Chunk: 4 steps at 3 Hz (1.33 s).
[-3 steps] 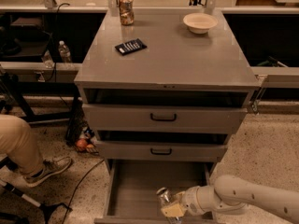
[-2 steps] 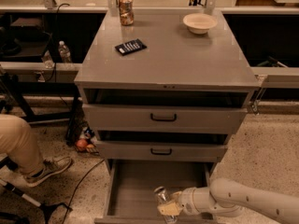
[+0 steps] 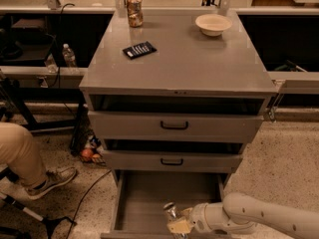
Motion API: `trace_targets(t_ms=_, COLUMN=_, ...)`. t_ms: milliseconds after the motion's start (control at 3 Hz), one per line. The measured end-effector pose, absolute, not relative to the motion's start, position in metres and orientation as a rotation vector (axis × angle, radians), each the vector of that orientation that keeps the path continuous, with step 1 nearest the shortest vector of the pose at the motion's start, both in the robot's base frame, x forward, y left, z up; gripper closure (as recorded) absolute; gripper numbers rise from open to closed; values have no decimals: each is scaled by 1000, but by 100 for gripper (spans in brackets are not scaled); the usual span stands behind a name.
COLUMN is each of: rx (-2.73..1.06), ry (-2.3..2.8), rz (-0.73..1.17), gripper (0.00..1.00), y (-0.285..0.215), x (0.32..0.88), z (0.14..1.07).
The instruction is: Place redbull can into bottom drawer
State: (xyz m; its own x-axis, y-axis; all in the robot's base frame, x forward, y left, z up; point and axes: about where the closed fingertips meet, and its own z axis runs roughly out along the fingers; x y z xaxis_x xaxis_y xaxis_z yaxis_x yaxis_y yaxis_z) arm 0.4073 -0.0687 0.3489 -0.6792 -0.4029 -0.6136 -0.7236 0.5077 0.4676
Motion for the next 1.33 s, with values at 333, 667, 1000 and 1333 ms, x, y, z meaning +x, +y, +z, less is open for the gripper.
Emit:
trace_targets(t_ms=333, rx=-916, ry=2290, rz=1005, gripper=100, y=-48, x=431, z=320)
trace_targets(t_ms=667, rx=-910, ry=2288, rz=983, gripper=100, y=-29, x=452, z=293)
trace_targets(t_ms=1000, rx=-905, ry=2268, rz=973, gripper=100, y=-16, x=469, z=277)
trace_targets(t_ms=1333, rx=-896, ry=2259, rz=963, gripper=100, y=-7, x=484, z=260)
